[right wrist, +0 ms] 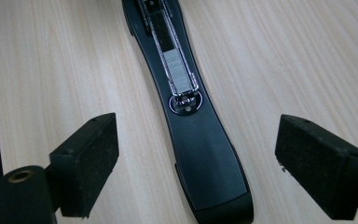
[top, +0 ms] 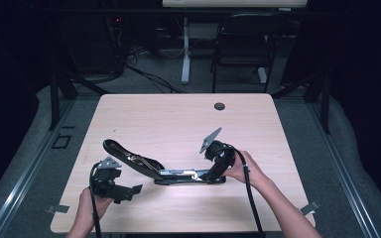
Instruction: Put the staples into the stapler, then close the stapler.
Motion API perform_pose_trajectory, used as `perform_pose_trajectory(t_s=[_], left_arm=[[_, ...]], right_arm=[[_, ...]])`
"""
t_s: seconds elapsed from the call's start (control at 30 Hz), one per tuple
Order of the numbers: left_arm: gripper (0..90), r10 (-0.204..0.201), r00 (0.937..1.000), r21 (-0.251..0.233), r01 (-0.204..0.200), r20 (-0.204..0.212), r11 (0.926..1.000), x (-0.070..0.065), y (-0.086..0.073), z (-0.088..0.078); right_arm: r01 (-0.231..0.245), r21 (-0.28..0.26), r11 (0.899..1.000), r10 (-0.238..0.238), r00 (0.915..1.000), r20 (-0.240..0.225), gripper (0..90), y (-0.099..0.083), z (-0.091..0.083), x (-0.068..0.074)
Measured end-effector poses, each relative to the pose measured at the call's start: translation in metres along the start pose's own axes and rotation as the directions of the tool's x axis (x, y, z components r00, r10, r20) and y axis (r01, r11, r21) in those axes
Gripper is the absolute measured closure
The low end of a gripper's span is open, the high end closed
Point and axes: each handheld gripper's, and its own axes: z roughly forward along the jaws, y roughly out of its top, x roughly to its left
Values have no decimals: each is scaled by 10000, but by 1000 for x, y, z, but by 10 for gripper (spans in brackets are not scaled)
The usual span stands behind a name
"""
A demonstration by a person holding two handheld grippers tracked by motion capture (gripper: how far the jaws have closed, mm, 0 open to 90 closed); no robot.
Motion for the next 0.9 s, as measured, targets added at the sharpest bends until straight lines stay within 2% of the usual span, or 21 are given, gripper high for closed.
perform_pose_trajectory(t_s=[0.1,0.2,0.37,0.5,0.7,0.77,0.87,0.9], left_arm=[[1,-68,10000,-100,68,-9,9999,2,1,0],[1,-132,9999,-132,132,26,9998,3,1,-1],[1,-212,9998,-106,212,58,9997,4,1,-2],[1,-390,9992,-153,392,88,9991,5,3,-1],[1,-430,9990,-50,431,93,9991,7,2,-1],[3,-443,9981,451,463,-437,9979,8,3,-1],[3,-633,9962,700,674,-595,9953,12,1,0],[3,-749,9950,619,790,-665,9950,13,1,1]], right_arm=[[-205,-181,9996,207,9997,135,115,-1,-3,0],[-378,-373,9986,381,9993,66,80,-2,-5,0],[-621,-477,9969,633,9977,247,73,-3,-6,-2],[-634,-489,9968,649,9975,293,75,-4,-7,-2],[-723,-481,9962,737,9969,284,87,-5,-7,-2],[-685,-476,9965,704,9968,374,94,-5,-8,-2],[-656,-398,9971,674,9968,441,112,-5,-7,-1],[-665,-353,9972,678,9969,391,115,-4,-8,0]])
